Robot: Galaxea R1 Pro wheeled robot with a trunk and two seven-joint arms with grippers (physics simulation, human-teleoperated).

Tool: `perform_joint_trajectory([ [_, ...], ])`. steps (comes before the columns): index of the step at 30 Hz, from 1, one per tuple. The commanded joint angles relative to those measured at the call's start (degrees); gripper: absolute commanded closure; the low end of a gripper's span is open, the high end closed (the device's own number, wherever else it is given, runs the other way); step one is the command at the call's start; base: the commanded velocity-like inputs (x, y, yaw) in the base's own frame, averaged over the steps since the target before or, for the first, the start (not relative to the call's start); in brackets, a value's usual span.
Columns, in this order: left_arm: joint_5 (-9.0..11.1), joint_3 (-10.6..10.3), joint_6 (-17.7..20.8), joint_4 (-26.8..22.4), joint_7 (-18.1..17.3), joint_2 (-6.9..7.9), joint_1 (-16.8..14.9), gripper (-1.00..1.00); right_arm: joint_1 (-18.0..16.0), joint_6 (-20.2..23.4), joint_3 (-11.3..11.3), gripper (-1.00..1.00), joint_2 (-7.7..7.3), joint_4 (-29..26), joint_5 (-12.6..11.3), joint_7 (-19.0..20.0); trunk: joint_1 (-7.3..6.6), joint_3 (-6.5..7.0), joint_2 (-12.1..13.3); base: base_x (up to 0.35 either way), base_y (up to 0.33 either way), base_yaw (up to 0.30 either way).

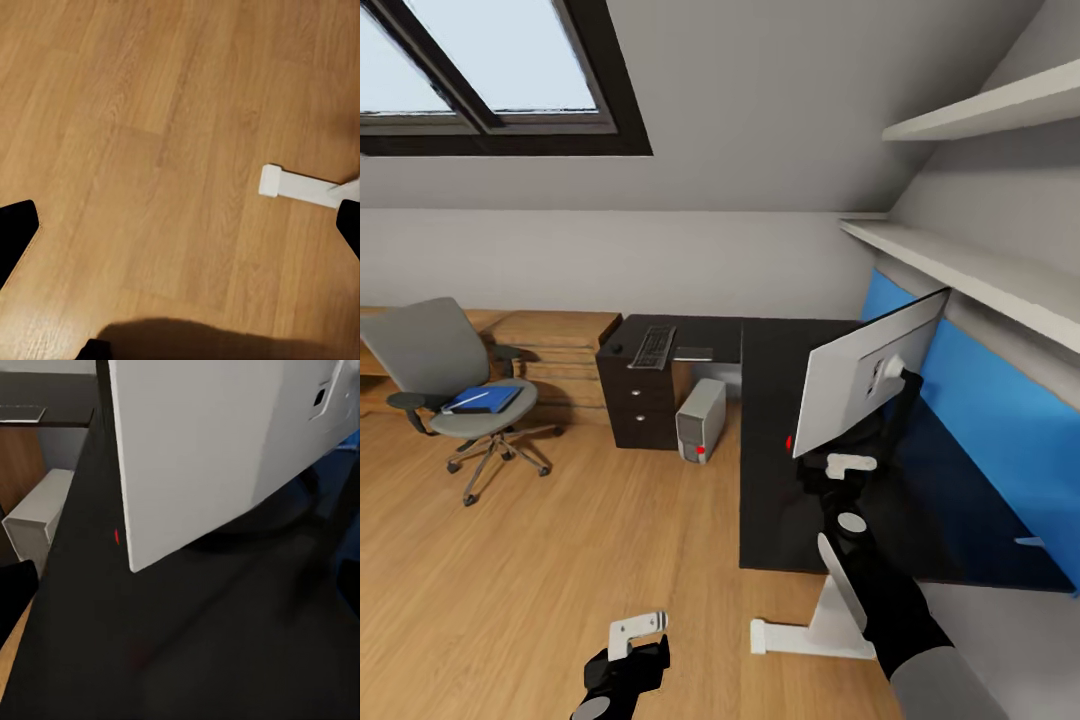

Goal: In the bedroom, organize the workspace by keeping the computer under the desk, ensuring the monitor is on the desk, placing the keyboard on the desk next to the monitor, placing the mouse on the desk next to the keyboard, moving the folder from the swivel chair onto the desk next to the mouse, stacking the notebook on top of the folder with the pen on top of the notebook, and positioning the swivel chair next to the desk.

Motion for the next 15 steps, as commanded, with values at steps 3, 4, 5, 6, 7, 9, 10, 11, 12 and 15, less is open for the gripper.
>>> perform_joint_trajectory([
  [3, 0.49, -0.05, 0.10, -0.10, 0.43, 0.01, -0.02, -1.00, -0.04, 0.19, 0.17, -1.00, -0.04, -0.13, -0.57, -0.47, 0.06, -0.10, -0.11, 0.220, 0.280, 0.000],
  [4, 0.49, -0.02, 0.10, -0.10, 0.43, 0.01, -0.02, -1.00, -0.04, 0.17, 0.17, -1.00, -0.04, -0.15, -0.53, -0.48, 0.06, -0.10, -0.11, 0.222, 0.278, 0.000],
  [5, 0.49, -0.03, 0.10, -0.10, 0.43, 0.01, -0.02, -1.00, -0.04, 0.17, 0.15, -1.00, -0.04, -0.15, -0.52, -0.48, 0.06, -0.10, -0.11, 0.222, 0.278, 0.000],
  [6, 0.49, 0.01, 0.12, -0.10, 0.43, 0.01, -0.02, -1.00, 0.01, 0.11, 0.09, -1.00, -0.12, -0.73, -0.48, -1.02, 0.06, -0.10, -0.11, 0.094, 0.097, 0.000],
  [7, 0.49, 0.05, 0.12, -0.10, 0.43, 0.01, -0.02, -1.00, 0.02, 0.09, 0.09, -1.00, -0.13, -0.89, -0.47, -1.49, 0.06, -0.10, -0.11, 0.060, 0.062, 0.000],
  [9, 0.46, 0.07, 0.12, -0.10, 0.43, 0.01, -0.02, -1.00, 0.02, -0.09, 0.12, -1.00, -0.13, -1.08, -0.47, -2.12, 0.06, -0.10, -0.11, 0.043, 0.045, 0.000],
  [10, 0.44, 0.10, 0.11, -0.10, 0.48, 0.01, -0.02, -1.00, 0.37, -2.61, 0.28, -1.00, -0.08, -1.37, -0.27, -6.58, 0.06, -0.10, -0.11, 0.006, 0.007, 0.000],
  [11, 0.46, 0.08, 0.08, -0.13, 0.48, 0.01, -0.02, -1.00, 0.52, -3.46, 0.42, -1.00, -0.07, -1.38, 0.14, -8.06, 0.06, -0.10, -0.11, 0.004, 0.004, 0.000],
  [12, 0.47, 0.06, 0.07, -0.14, 0.49, 0.01, -0.02, -1.00, 0.60, -3.84, 0.54, -1.00, -0.06, -1.39, 0.49, -8.79, 0.06, -0.10, -0.11, 0.003, 0.003, 0.000],
  [15, 0.48, 0.04, 0.05, -0.17, 0.48, 0.01, -0.02, -1.00, 0.80, -5.18, 1.26, -1.00, -0.04, -1.37, 2.74, -11.55, 0.06, -0.10, -0.11, 0.004, 0.002, 0.000],
])
